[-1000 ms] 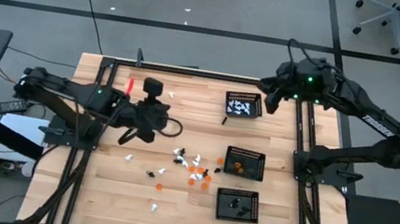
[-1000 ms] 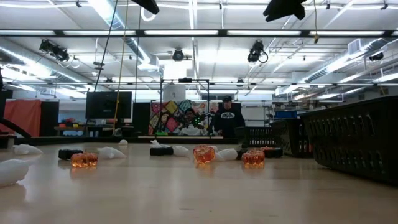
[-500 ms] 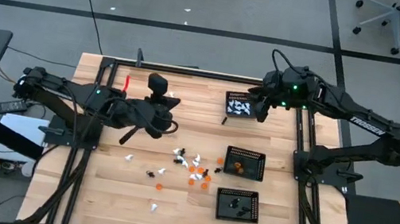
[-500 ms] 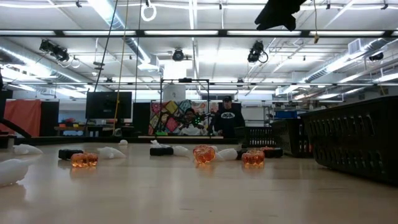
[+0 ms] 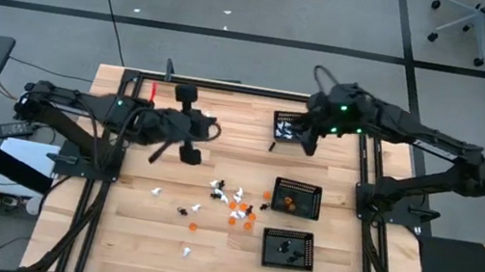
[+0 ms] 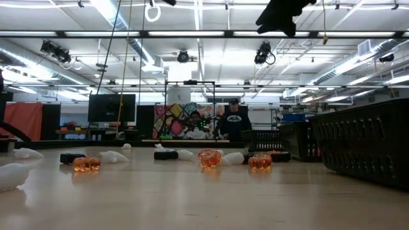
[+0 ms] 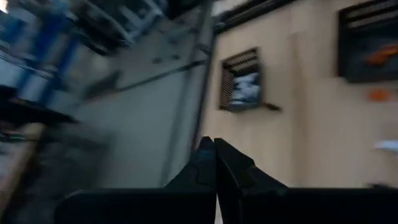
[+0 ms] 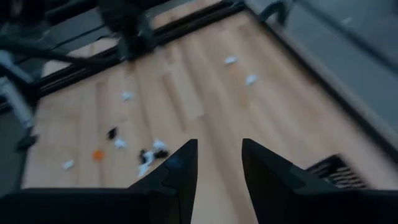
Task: Sort Halloween decoration
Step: Put the black skeleton toy into the bottom black bin
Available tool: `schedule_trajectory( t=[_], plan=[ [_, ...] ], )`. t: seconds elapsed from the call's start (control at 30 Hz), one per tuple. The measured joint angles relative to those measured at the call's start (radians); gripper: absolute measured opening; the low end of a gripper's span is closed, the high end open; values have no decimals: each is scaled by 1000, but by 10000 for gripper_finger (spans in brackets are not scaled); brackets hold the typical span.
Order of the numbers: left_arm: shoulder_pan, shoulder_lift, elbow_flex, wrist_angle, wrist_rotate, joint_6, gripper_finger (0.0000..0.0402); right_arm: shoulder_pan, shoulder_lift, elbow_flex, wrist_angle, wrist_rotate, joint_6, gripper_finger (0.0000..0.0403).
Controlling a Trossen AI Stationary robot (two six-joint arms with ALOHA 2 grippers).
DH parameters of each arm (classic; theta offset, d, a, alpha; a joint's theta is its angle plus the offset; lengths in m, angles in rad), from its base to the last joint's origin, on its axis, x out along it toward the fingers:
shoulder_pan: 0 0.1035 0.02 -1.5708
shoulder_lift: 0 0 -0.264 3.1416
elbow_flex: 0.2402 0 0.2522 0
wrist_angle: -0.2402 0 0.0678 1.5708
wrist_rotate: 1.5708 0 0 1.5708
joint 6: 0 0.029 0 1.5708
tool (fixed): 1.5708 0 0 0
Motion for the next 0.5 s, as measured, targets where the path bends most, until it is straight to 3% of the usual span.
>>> schedule_trajectory(
  t=[0.1, 0.2, 0.37, 0.5],
  plan=[
    [27, -52, -87, 35, 158, -45, 0, 47, 66, 0, 1, -23, 18, 130],
    [31, -119, -239, 141, 228, -77, 0, 104, 142, 0, 3, -25, 21, 130],
    [28, -253, -561, 480, 330, -253, 0, 164, 260, 0, 4, -22, 20, 130],
    [12, -302, -786, 758, 363, -508, 0, 165, 343, 0, -15, -24, -39, 130]
  ],
)
